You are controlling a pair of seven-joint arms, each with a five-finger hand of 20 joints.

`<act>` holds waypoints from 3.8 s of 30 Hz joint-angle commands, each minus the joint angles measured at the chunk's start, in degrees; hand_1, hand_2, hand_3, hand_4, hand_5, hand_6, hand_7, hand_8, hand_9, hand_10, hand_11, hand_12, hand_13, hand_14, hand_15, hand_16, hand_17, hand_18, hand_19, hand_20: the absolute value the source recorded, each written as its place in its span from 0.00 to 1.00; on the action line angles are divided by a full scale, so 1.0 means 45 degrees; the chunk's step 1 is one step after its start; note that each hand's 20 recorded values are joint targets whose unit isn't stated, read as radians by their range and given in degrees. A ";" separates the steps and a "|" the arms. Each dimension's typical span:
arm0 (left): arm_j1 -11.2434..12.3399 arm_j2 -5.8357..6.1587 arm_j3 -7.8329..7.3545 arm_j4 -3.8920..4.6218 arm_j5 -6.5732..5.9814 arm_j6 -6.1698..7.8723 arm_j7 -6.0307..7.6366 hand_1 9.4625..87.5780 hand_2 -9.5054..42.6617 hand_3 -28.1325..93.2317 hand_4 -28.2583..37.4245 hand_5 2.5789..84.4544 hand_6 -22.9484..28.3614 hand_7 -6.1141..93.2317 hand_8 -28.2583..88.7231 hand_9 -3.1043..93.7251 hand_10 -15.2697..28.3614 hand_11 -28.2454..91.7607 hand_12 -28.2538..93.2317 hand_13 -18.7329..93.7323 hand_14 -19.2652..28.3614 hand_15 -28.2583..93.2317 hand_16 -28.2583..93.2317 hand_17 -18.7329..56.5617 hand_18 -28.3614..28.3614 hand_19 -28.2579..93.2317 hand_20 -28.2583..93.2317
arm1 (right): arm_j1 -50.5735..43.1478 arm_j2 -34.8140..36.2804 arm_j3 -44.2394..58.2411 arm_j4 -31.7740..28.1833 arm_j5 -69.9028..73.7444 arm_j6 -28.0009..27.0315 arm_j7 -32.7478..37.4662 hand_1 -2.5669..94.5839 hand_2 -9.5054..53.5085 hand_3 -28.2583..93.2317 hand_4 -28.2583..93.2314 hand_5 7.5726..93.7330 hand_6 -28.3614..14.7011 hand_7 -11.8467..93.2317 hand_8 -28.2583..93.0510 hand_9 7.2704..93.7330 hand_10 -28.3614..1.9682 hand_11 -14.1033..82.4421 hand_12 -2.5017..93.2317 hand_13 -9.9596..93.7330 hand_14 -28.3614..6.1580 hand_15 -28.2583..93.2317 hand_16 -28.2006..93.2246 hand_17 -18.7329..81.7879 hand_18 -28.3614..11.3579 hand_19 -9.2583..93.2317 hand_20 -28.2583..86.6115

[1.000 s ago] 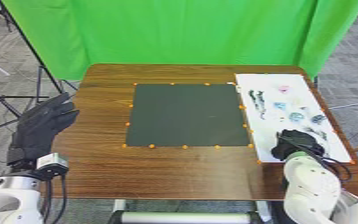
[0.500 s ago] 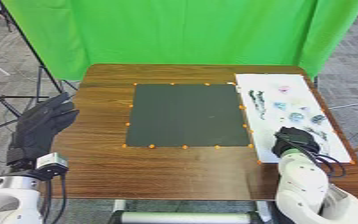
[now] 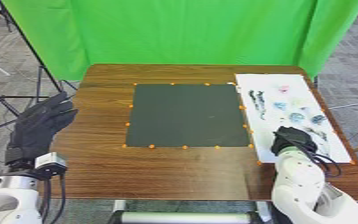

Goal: Arrange flowers

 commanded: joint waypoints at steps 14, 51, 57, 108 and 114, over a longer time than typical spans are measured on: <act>0.0242 0.0443 0.0151 0.0071 -0.0322 0.0213 0.0806 0.20 0.30 0.90 0.16 0.47 0.65 0.18 0.16 0.39 0.82 0.50 0.29 0.37 0.98 0.73 0.10 0.13 0.92 0.75 0.21 | -0.1466 0.1035 -0.0389 0.0552 0.1249 0.2995 -0.1548 0.58 0.00 0.87 0.02 0.91 0.56 0.34 0.48 0.93 0.51 0.63 0.36 0.92 0.66 0.84 0.47 0.72 0.12 1.00 0.53; 0.0567 0.0245 -0.0304 -0.0204 -0.0144 0.0356 0.0561 0.20 0.30 0.90 0.14 0.47 0.65 0.18 0.16 0.39 0.82 0.50 0.29 0.37 0.98 0.73 0.10 0.13 0.92 0.75 0.21 | 0.3712 0.0819 -0.2525 -0.1076 0.1076 0.3902 -0.3460 0.57 0.00 0.88 0.04 0.90 0.55 0.38 0.47 0.92 0.50 0.66 0.36 0.91 0.64 0.87 0.48 0.73 0.13 1.00 0.57; 0.0527 -0.0096 -0.0460 -0.0262 0.0122 0.0197 0.0197 0.20 0.30 0.90 0.14 0.47 0.65 0.18 0.16 0.39 0.82 0.50 0.29 0.37 0.98 0.73 0.10 0.13 0.92 0.75 0.21 | 0.5117 -0.0251 -0.3898 -0.0742 0.0994 0.3458 -0.3980 0.57 0.00 0.88 0.04 0.90 0.55 0.38 0.47 0.92 0.50 0.66 0.36 0.91 0.64 0.87 0.48 0.73 0.13 1.00 0.57; -0.2630 -0.1147 0.1650 0.0912 0.1032 -0.1150 -0.0963 0.20 0.30 0.90 0.15 0.47 0.66 0.18 0.16 0.39 0.82 0.50 0.29 0.37 0.98 0.73 0.10 0.13 0.92 0.75 0.21 | 0.4956 -0.7424 -0.5626 0.4878 -0.2621 0.0351 -0.5523 0.56 0.00 0.88 0.05 0.90 0.55 0.39 0.46 0.92 0.50 0.69 0.34 0.92 0.65 0.87 0.47 0.74 0.13 1.00 0.59; -0.2929 -0.1258 0.1786 0.1025 0.1159 -0.1311 -0.1130 0.20 0.30 0.90 0.15 0.47 0.66 0.18 0.17 0.39 0.83 0.50 0.29 0.37 0.98 0.73 0.10 0.13 0.92 0.75 0.21 | 0.4944 -0.7657 -0.5553 0.5243 -0.2386 0.0095 -0.4780 0.56 0.00 0.87 0.05 0.90 0.57 0.39 0.45 0.92 0.50 0.69 0.34 0.92 0.65 0.87 0.47 0.74 0.13 1.00 0.58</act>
